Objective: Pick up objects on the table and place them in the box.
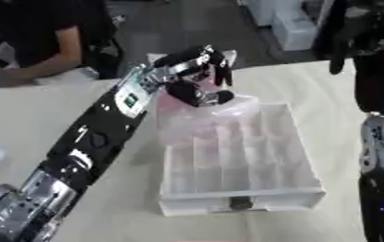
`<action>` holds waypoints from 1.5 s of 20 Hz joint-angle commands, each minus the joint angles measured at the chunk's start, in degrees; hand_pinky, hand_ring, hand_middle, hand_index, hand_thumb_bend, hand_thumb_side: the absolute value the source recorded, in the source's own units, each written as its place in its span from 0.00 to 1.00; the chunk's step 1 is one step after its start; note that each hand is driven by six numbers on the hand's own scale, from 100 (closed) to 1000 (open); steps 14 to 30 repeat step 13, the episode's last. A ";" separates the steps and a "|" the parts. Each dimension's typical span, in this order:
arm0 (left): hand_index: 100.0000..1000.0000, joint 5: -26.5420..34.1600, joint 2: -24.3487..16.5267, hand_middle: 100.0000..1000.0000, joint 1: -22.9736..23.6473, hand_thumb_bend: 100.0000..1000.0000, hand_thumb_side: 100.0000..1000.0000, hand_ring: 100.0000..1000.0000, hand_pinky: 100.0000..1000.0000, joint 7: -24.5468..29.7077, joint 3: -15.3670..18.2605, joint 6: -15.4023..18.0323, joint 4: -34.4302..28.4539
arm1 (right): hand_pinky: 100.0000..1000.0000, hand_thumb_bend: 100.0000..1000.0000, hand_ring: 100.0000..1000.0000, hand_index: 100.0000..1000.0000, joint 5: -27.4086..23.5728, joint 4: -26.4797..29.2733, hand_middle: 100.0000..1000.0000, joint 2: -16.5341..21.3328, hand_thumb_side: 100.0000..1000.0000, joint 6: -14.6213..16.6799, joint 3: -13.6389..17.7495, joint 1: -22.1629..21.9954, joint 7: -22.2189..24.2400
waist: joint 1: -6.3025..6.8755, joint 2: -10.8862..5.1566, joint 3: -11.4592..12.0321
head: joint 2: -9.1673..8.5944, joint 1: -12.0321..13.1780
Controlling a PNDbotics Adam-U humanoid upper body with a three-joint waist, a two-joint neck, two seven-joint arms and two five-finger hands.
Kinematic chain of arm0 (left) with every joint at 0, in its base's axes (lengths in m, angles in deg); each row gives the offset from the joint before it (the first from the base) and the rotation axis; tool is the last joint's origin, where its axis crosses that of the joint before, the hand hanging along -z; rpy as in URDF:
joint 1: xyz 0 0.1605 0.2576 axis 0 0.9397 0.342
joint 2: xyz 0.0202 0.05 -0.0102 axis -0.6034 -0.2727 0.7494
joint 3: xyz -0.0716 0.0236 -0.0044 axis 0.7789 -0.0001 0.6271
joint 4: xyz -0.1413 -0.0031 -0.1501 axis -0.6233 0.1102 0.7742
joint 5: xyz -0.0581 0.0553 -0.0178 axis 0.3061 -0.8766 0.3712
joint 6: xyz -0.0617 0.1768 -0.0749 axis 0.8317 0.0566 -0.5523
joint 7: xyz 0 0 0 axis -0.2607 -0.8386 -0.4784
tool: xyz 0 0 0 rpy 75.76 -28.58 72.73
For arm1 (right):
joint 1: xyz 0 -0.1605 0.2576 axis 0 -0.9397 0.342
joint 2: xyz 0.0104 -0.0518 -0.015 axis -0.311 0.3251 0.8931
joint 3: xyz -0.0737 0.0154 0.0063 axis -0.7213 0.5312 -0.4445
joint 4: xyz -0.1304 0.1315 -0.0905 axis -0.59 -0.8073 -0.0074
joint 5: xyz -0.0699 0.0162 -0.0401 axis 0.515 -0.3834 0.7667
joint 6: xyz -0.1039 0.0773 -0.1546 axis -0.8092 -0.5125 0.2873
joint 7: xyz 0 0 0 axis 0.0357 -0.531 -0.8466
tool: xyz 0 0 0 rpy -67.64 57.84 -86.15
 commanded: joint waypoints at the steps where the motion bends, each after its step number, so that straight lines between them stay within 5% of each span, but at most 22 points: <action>1: 0.74 2.27 -1.46 0.65 -0.61 0.49 0.88 0.66 0.21 10.37 0.17 7.05 -1.63 | 0.22 0.00 0.55 0.70 0.24 0.99 0.80 0.04 0.82 2.43 0.03 1.11 2.40 | -0.10 -0.55 0.00 | -0.19 -0.39; 9: 0.79 7.64 -2.02 0.72 -0.19 0.59 0.87 0.71 0.30 17.09 1.53 6.54 -3.55 | 0.22 0.00 0.55 0.70 0.24 0.98 0.80 0.07 0.82 2.46 0.06 1.16 2.50 | -0.08 -0.54 0.03 | -0.19 -0.57; 13: 0.77 10.54 -2.73 0.67 0.04 0.57 0.84 0.66 0.20 14.88 3.46 5.95 -6.09 | 0.22 0.00 0.55 0.70 0.26 0.97 0.80 0.11 0.82 2.47 0.09 1.17 2.53 | -0.05 -0.52 0.09 | -0.19 -0.66; 30: 0.77 10.54 -2.73 0.67 0.04 0.57 0.84 0.66 0.20 14.88 3.46 5.95 -6.09 | 0.22 0.00 0.55 0.70 0.26 0.97 0.80 0.11 0.82 2.47 0.09 1.17 2.53 | -0.05 -0.52 0.09 | -0.19 -0.66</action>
